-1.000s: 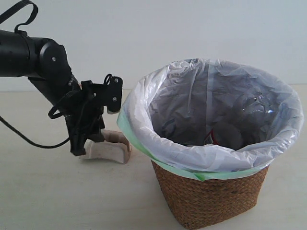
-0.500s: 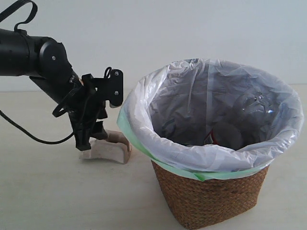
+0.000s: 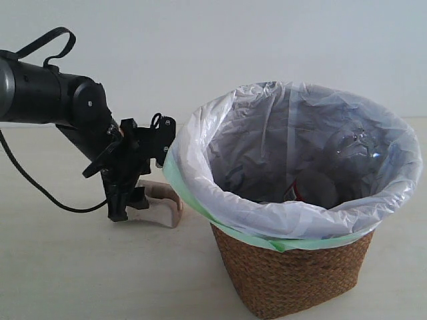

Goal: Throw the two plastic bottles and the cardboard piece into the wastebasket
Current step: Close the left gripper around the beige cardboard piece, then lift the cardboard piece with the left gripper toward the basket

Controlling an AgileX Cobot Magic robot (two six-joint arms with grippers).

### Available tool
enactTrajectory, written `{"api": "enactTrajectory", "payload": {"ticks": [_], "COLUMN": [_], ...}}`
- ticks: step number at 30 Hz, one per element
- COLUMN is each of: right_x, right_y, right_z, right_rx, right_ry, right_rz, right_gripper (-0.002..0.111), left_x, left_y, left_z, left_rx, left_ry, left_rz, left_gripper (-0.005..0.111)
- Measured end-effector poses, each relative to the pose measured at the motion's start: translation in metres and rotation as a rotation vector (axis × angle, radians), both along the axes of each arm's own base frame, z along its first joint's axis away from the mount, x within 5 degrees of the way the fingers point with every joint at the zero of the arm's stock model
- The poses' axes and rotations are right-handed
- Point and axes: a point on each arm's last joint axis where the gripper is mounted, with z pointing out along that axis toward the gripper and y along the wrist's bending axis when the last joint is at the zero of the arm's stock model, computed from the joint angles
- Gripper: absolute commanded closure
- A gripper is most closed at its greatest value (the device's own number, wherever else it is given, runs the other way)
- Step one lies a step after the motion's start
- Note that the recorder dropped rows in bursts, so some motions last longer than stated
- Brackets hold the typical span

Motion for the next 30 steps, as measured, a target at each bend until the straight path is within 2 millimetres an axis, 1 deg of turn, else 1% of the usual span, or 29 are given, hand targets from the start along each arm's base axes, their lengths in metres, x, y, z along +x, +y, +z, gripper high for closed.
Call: {"api": "enactTrajectory", "payload": {"ticks": [9,11,14,21,25,30], "right_x": [0.0,0.0,0.0,0.0,0.0,0.0], "right_y": [0.0,0.0,0.0,0.0,0.0,0.0], "right_z": [0.0,0.0,0.0,0.0,0.0,0.0], "right_rx": [0.0,0.0,0.0,0.0,0.0,0.0], "right_ry": [0.0,0.0,0.0,0.0,0.0,0.0], "right_rz": [0.0,0.0,0.0,0.0,0.0,0.0], "right_gripper": [0.108,0.108,0.108,0.108,0.108,0.108], "left_x": [0.003,0.004,0.005,0.007,0.007,0.006], "left_y": [0.0,-0.001,-0.001,-0.002,-0.002,-0.002], "left_z": [-0.001,-0.005,-0.017,-0.032,-0.039,-0.041], "left_rx": [0.001,0.003,0.015,0.027,0.028,0.031], "left_ry": [-0.03,-0.025,0.001,0.022,0.043,0.057], "left_rz": [-0.007,-0.007,-0.007,-0.008,0.006,0.013], "left_gripper": [0.046,0.046,0.046,0.046,0.046,0.046]}}
